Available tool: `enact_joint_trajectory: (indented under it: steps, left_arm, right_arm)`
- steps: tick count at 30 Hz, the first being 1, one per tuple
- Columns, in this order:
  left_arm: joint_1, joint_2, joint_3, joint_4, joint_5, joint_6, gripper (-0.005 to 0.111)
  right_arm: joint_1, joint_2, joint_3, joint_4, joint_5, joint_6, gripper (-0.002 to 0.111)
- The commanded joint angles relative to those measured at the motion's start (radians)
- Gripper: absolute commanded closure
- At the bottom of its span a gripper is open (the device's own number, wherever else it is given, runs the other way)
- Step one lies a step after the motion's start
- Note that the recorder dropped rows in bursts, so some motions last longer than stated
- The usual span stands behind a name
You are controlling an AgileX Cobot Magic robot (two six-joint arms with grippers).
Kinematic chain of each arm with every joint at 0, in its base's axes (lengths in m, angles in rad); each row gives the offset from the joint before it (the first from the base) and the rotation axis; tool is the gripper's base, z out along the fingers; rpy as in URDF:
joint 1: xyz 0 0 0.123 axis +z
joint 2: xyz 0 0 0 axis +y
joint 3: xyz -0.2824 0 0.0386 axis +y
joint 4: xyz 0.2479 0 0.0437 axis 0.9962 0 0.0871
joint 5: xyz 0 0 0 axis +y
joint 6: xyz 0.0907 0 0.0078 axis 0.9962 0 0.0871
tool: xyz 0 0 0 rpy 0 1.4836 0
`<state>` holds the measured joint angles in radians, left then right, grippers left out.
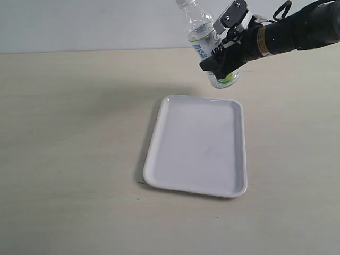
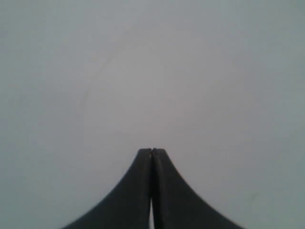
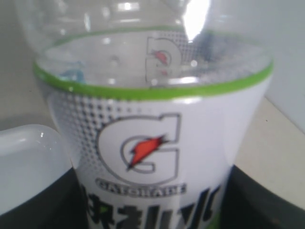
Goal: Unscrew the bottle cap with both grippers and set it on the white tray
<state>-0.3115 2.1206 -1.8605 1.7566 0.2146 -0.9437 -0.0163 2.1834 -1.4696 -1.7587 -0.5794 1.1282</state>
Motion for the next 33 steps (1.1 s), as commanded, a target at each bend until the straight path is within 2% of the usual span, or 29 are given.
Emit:
enact_joint_trajectory:
  steps: [1, 8, 13, 18, 21, 27, 33]
  left_arm:
    - [-0.008, -0.005, -0.004, -0.278, 0.179, 0.375, 0.107]
    - [-0.008, -0.001, -0.006, -1.156, 0.346, 1.094, 0.107]
    - [-0.006, -0.001, -0.085, -1.694, 0.522, 1.506, 0.107]
    - [0.004, 0.000, -0.183, -2.127, 0.568, 1.729, 0.107]
    - [0.004, 0.023, -0.243, -2.304, 0.598, 1.823, 0.107]
    - [0.007, 0.075, -0.320, -2.436, 0.774, 1.857, 0.107]
    - [0.051, 0.129, -0.335, -2.665, 0.793, 1.910, 0.107]
  right_arm:
    - [-0.002, -0.006, -0.015, 0.025, -0.016, -0.009, 0.108]
    - [-0.002, -0.006, -0.015, 0.032, -0.016, -0.010, 0.108]
    - [-0.002, -0.006, -0.015, 0.032, -0.011, -0.038, 0.108]
    - [-0.002, -0.004, -0.015, 0.032, -0.011, -0.054, 0.108]
    - [-0.002, -0.004, -0.015, 0.032, -0.011, -0.084, 0.108]
    - [-0.002, -0.004, -0.015, 0.017, -0.011, -0.139, 0.108]
    - [-0.002, -0.004, -0.015, 0.014, 0.008, -0.141, 0.108]
